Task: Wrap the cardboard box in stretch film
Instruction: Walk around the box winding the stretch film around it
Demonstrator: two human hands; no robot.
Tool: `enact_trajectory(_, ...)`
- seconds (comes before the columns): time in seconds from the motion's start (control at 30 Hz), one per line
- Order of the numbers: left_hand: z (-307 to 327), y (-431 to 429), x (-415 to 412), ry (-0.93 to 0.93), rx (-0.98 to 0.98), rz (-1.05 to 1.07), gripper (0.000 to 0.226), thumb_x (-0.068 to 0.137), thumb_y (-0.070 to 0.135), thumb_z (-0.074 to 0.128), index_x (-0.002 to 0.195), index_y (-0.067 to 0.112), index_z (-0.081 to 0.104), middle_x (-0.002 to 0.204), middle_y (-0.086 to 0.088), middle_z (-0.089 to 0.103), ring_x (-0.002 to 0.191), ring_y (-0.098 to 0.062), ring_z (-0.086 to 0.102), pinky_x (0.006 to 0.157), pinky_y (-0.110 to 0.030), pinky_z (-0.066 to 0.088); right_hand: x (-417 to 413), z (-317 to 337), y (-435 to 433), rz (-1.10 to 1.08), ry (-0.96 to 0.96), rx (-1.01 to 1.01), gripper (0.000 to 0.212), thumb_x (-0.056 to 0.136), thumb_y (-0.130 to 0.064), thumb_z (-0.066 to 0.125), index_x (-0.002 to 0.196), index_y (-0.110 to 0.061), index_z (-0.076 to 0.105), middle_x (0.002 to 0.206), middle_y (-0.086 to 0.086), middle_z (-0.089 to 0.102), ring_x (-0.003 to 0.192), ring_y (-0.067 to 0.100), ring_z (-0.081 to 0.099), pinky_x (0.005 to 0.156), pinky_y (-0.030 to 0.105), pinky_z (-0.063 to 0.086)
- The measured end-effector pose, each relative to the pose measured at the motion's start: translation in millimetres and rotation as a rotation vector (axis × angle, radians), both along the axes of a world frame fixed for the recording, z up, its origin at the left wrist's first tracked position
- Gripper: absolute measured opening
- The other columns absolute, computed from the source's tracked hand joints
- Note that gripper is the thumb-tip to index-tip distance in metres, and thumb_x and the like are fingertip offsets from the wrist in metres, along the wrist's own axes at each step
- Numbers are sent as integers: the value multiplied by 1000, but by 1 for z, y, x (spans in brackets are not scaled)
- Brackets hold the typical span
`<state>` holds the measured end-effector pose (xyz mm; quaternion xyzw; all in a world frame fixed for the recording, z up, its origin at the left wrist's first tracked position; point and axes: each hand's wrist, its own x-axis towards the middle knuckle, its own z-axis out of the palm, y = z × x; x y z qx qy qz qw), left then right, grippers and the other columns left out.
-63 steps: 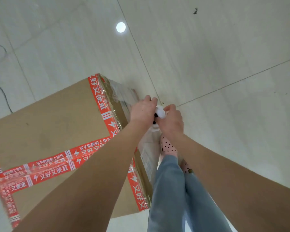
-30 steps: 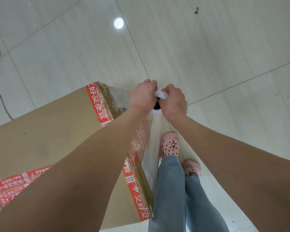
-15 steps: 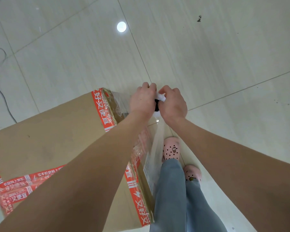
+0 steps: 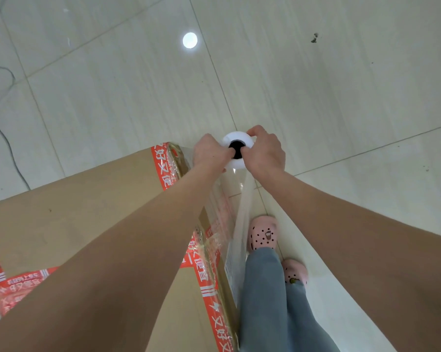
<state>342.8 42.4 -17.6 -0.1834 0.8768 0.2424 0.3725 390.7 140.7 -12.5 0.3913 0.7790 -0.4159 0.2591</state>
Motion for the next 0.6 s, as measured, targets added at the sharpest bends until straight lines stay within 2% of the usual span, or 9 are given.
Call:
enact_trajectory(0.17, 7, 5, -5, 194, -57, -466, 36, 84, 14, 62, 117, 9, 49, 113, -10, 53, 95, -28, 57, 71, -35, 45, 0, 1, -3, -38, 10, -17, 30, 89, -17, 52, 117, -29, 53, 113, 5, 52, 85, 26, 58, 64, 30, 39)
enact_trajectory(0.27, 13, 13, -7, 235, -88, -706, 33, 87, 12, 56, 120, 12, 50, 112, -8, 52, 95, -28, 58, 68, -34, 42, 0, 0, -1, -36, 10, -7, 28, 90, -17, 50, 114, -30, 56, 112, 5, 55, 86, 27, 61, 67, 31, 45)
enact_trajectory(0.33, 12, 17, -12, 225, -114, -770, 27, 87, 10, 54, 114, 12, 53, 107, -8, 53, 92, -28, 59, 68, -34, 44, 0, -2, -1, -21, 6, -1, 31, 91, -17, 49, 117, -31, 56, 114, 4, 54, 88, 26, 60, 69, 31, 46)
enact_trajectory(0.47, 8, 17, -22, 210, -148, -767, 18, 86, 10, 53, 104, 11, 56, 99, -7, 53, 89, -27, 57, 67, -34, 43, -6, -5, -2, 19, 36, 11, 35, 92, -15, 48, 122, -30, 55, 117, 4, 53, 87, 23, 57, 68, 28, 39)
enact_trajectory(0.6, 6, 16, -29, 211, -134, -766, 14, 85, 10, 52, 99, 9, 55, 89, -4, 47, 83, -27, 56, 63, -34, 39, -15, -4, 1, 82, 37, 30, 34, 92, -15, 49, 123, -27, 54, 118, 3, 53, 82, 20, 53, 67, 28, 38)
